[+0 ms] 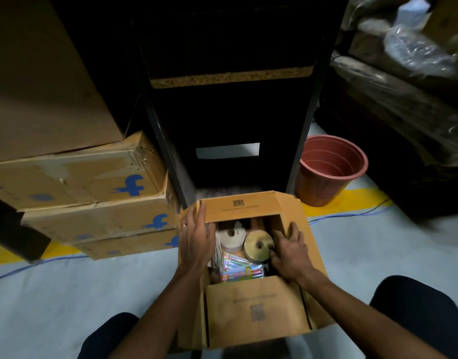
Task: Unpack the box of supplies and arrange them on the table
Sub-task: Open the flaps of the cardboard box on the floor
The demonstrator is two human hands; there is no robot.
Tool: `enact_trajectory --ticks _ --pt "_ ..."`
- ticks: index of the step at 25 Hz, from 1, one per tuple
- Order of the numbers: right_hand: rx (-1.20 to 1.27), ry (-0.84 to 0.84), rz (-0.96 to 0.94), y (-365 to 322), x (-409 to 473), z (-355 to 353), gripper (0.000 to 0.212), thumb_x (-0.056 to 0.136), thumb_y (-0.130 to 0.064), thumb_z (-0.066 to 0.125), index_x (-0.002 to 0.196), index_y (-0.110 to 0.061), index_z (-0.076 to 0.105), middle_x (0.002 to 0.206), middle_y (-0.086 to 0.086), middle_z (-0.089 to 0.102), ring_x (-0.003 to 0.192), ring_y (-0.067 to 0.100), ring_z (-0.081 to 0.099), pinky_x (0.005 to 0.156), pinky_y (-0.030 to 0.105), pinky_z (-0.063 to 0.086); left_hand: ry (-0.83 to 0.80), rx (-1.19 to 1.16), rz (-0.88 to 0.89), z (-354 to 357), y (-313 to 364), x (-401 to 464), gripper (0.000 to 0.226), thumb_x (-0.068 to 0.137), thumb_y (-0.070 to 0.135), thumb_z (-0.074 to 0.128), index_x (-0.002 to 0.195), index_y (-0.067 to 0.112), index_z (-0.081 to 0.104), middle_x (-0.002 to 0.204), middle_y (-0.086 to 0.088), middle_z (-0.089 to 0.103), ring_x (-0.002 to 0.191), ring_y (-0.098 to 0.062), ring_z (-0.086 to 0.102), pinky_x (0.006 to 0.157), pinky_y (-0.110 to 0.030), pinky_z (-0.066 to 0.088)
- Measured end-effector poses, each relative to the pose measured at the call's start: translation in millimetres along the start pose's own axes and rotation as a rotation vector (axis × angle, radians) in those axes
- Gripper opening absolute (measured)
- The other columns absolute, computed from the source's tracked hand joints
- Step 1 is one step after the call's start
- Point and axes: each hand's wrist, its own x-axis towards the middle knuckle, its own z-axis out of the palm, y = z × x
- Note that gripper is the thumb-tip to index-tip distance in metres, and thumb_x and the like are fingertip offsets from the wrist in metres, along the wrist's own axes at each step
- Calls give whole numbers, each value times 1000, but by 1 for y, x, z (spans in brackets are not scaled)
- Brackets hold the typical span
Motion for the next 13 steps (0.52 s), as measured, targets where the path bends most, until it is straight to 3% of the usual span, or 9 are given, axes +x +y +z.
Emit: enact_trajectory --ticks 3,5,9,13 --pt "-19 52 -38 -1 0 -2 63 93 -36 55 150 -24 32 162 22 -4 147 46 8 114 55 30 132 -188 -75 -10 23 27 62 98 35 50 153 20 25 136 -12 39 102 -24 56 81 -41 55" --pt "-19 68 -57 -3 0 -2 62 93 -35 56 149 -23 33 163 21 -3 148 45 7 115 54 29 198 -342 -128 -12 33 33 69 96 30 59 153 16 24 135 -14 35 99 -19 56 83 -34 56" --pt "2 63 -63 -4 -1 -3 58 94 -38 55 147 -23 35 163 20 -5 149 43 7 116 51 29 223 -588 -83 0 37 31 66 97 21 60 152 19 24 148 -7 26 127 -21 52 102 -35 50" --pt "-2 63 -74 -3 -3 -1 57 95 -40 51 147 -23 36 163 20 -7 150 43 5 116 50 28 -43 -364 25 16 25 32 65 102 31 49 157 26 15 163 -1 15 147 -20 26 114 -38 32"
